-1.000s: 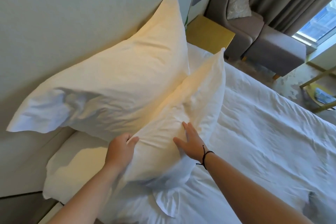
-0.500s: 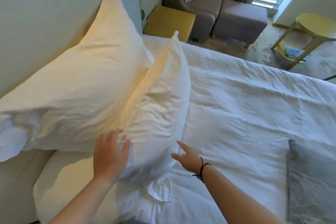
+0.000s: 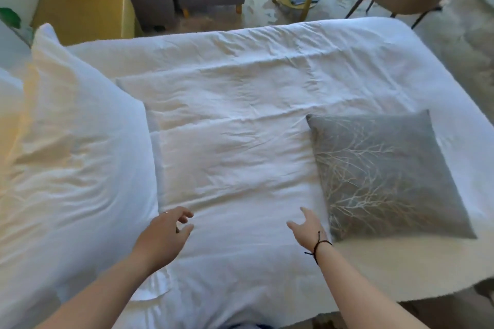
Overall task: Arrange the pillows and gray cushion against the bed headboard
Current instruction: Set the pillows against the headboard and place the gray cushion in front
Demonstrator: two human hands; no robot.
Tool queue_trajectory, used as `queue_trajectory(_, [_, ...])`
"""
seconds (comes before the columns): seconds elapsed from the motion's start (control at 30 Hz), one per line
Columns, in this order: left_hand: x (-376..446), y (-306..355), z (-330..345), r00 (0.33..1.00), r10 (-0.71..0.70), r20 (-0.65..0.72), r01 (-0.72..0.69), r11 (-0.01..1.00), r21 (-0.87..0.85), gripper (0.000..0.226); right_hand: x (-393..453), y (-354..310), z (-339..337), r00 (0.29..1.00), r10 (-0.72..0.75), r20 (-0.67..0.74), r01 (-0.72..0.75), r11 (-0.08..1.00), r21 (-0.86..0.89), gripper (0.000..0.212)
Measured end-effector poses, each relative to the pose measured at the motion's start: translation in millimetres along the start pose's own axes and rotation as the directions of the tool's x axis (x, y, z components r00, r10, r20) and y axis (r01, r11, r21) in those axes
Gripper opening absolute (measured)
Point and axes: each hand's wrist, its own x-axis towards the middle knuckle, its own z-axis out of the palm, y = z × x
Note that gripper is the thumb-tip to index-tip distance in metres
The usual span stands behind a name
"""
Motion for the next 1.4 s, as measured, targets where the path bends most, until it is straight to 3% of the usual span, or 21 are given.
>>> queue_trajectory(0.1, [3.4, 22.7, 22.0, 1.0, -0.006, 0.031, 0.006, 1.0, -0.006, 0.014, 24.2, 46.4, -40.0, 0.978, 0.099, -0.185, -0.136, 0.971, -0.197, 0.085])
queue_trajectory(0.17, [1.7, 35.5, 35.6, 0.998, -0.01, 0.057, 0.01, 1.0, -0.001, 0.015, 39.9, 67.6, -58.2, 0.958, 0.132, -0.255, -0.193, 0.953, -0.233, 0.094])
queue_trajectory(0.33, [0.6, 57.0, 60.6, 0.997, -0.029, 0.076, 0.03, 0.999, -0.02, 0.015, 71.6, 87.1, -64.3, 0.957, 0.118, -0.264, -0.203, 0.924, -0.324, 0.12])
queue_trajectory(0.47, [0.1, 61.2, 72.4, 0.996, -0.057, 0.071, 0.059, 0.998, -0.031, 0.017, 85.9, 94.4, -59.4, 0.957, 0.108, -0.268, -0.204, 0.908, -0.366, 0.128])
queue_trajectory(0.63, [-0.2, 56.7, 81.9, 0.993, -0.096, 0.064, 0.099, 0.995, -0.035, 0.019, 97.8, 108.6, -59.7, 0.952, 0.018, -0.306, -0.14, 0.914, -0.38, 0.103])
queue_trajectory(0.8, [-1.6, 51.8, 85.1, 0.987, -0.146, 0.065, 0.149, 0.987, -0.055, 0.018, 102.6, 102.7, -65.1, 0.923, -0.005, -0.384, -0.14, 0.927, -0.348, 0.052])
queue_trajectory(0.87, [-2.5, 52.7, 80.0, 0.989, -0.136, 0.065, 0.141, 0.987, -0.073, 0.018, 104.3, 95.3, -78.6, 0.938, 0.008, -0.347, -0.157, 0.902, -0.403, 0.036])
queue_trajectory(0.93, [-3.3, 54.2, 74.7, 0.99, -0.123, 0.065, 0.128, 0.988, -0.087, 0.019, 107.5, 91.0, -97.3, 0.955, 0.044, -0.293, -0.169, 0.893, -0.418, 0.033])
queue_trajectory(1.07, [-6.9, 56.4, 57.8, 0.99, -0.132, 0.047, 0.138, 0.974, -0.179, 0.017, 97.8, 69.1, -121.8, 0.965, 0.089, -0.248, -0.141, 0.969, -0.202, 0.034])
queue_trajectory(1.2, [-8.9, 67.7, 34.7, 0.989, -0.145, 0.04, 0.15, 0.937, -0.317, 0.013, 62.3, 1.3, -118.3, 0.971, 0.008, -0.241, 0.026, 0.99, 0.136, 0.034])
queue_trajectory(1.3, [-7.4, 89.1, 9.9, 0.993, -0.115, 0.024, 0.114, 0.89, -0.441, 0.013, 20.4, -63.3, -103.1, 0.975, -0.069, -0.211, 0.157, 0.888, 0.433, 0.033])
queue_trajectory(1.4, [-8.0, 116.7, -26.5, 0.997, -0.08, 0.009, 0.071, 0.826, -0.559, 0.02, -39.5, -125.8, -86.4, 0.981, -0.178, -0.082, 0.185, 0.704, 0.685, 0.034])
